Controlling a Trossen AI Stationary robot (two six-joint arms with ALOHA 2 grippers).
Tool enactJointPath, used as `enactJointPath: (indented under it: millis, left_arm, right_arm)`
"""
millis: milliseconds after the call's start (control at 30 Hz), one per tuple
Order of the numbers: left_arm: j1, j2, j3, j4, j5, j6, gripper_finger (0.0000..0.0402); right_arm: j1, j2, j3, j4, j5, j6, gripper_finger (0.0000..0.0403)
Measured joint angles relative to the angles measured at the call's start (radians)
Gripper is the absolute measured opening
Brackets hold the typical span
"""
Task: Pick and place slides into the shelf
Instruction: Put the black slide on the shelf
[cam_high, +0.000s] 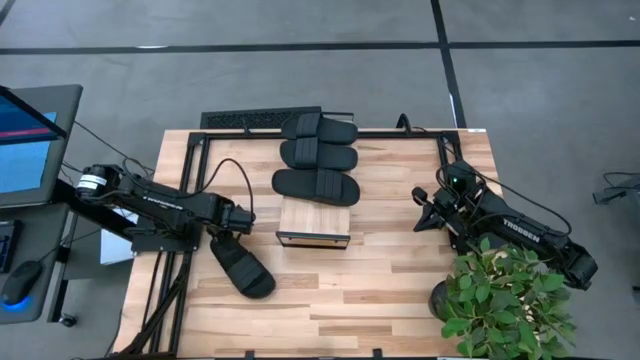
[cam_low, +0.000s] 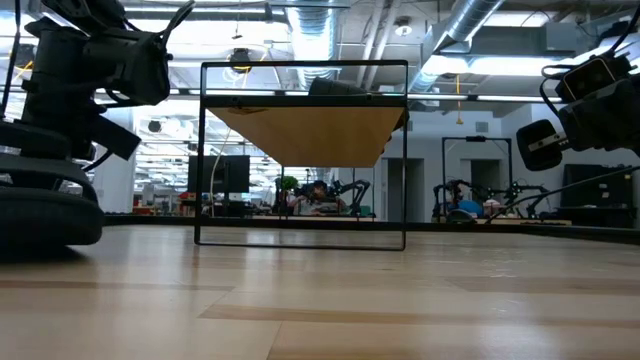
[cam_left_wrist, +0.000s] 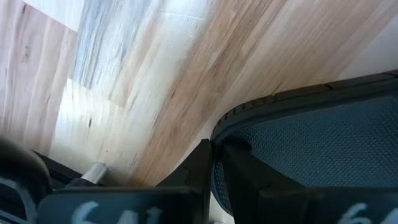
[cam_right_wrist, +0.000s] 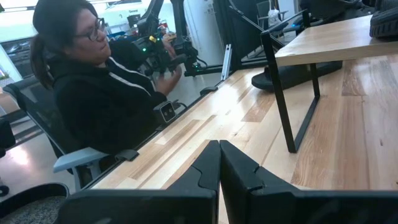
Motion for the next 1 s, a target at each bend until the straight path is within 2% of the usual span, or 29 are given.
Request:
enactJointPath:
  millis: [700, 1000]
  left_arm:
    - [0.001, 0.000, 0.000, -0.006, -0.003, -0.091, 0.0029]
    - [-0.001, 0.000, 0.000, -0.011, -0.001, -0.082, 0.0098]
  right_arm:
    - [0.000, 0.000, 0.000, 0.000, 0.000, 0.000, 0.0000]
    - [0.000, 0.000, 0.000, 0.000, 0.000, 0.000, 0.0000]
